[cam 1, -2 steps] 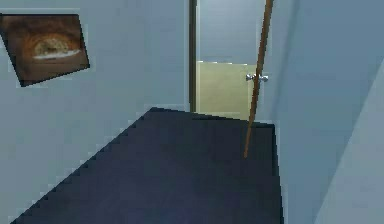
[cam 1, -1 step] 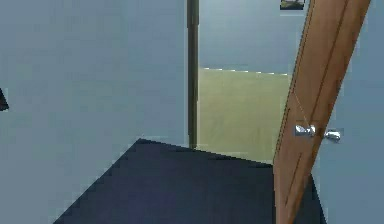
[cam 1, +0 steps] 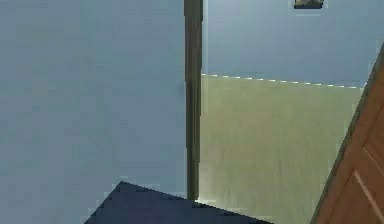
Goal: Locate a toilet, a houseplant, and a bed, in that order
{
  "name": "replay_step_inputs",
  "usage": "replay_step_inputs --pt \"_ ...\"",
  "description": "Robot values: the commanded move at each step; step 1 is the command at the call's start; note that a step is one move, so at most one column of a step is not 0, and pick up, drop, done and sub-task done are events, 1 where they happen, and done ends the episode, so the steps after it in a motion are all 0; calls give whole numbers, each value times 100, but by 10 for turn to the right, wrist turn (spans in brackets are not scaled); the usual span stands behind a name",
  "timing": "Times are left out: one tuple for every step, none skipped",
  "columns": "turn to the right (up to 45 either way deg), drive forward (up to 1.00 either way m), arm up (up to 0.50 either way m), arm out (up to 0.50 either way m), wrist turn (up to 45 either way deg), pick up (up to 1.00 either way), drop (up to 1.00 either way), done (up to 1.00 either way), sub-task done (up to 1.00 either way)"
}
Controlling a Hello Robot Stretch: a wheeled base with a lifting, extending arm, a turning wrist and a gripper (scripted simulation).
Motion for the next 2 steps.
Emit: replay_step_inputs --pt "-330 0 0 0 0 0 0 0 0" --pt "0 15 0 0 0 0 0 0 0"
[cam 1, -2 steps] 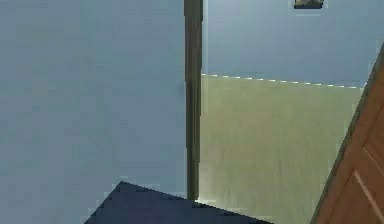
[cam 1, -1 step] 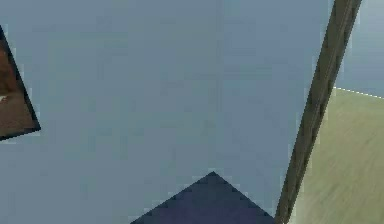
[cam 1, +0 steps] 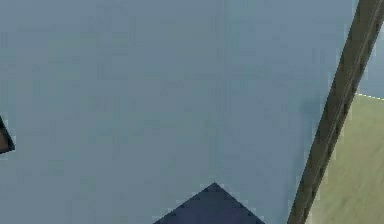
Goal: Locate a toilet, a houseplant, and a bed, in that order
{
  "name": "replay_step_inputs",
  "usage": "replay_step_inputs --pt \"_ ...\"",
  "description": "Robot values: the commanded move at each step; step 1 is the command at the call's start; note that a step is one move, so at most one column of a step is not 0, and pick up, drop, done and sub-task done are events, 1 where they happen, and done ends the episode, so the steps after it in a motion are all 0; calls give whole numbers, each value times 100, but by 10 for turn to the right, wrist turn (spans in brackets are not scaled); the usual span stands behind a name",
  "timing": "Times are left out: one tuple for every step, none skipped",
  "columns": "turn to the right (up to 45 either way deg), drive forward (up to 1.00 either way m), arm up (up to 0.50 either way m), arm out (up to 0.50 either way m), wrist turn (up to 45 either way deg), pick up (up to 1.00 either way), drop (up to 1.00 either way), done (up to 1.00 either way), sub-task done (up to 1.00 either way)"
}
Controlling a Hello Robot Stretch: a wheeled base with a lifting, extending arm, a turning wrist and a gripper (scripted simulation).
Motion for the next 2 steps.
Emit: replay_step_inputs --pt "240 0 0 0 0 0 0 0 0" --pt "0 50 0 0 0 0 0 0 0"
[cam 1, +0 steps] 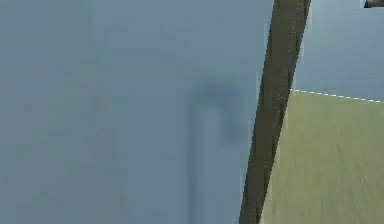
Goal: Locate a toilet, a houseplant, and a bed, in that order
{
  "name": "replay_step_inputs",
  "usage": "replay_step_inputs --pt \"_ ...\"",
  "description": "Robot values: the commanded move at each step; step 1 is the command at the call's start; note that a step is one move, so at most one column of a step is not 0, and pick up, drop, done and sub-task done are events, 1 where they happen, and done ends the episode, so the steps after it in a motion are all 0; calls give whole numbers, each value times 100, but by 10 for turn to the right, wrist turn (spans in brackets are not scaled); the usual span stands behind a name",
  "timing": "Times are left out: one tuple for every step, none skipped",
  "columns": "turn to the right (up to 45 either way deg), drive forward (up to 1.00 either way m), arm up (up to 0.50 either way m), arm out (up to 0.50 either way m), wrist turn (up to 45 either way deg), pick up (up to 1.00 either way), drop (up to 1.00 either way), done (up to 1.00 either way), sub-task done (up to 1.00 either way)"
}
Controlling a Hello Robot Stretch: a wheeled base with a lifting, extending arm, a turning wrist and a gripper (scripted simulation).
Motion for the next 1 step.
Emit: replay_step_inputs --pt "450 0 0 0 0 0 0 0 0"
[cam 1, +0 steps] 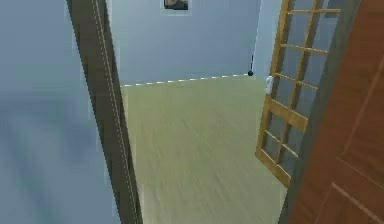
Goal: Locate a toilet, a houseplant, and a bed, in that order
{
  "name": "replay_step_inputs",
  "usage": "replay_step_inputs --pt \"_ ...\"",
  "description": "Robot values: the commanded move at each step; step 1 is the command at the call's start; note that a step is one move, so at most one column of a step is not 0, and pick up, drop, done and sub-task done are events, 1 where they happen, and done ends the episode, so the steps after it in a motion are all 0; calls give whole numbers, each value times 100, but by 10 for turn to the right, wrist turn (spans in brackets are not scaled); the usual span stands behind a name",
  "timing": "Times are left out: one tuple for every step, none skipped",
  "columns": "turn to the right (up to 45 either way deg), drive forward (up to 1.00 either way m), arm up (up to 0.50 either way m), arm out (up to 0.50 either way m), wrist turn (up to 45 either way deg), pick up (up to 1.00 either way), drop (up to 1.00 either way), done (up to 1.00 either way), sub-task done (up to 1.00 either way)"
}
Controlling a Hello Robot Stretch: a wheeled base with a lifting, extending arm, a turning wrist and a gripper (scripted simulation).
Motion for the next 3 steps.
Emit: replay_step_inputs --pt "120 0 0 0 0 0 0 0 0" --pt "0 55 0 0 0 0 0 0 0" --pt "-270 0 0 0 0 0 0 0 0"
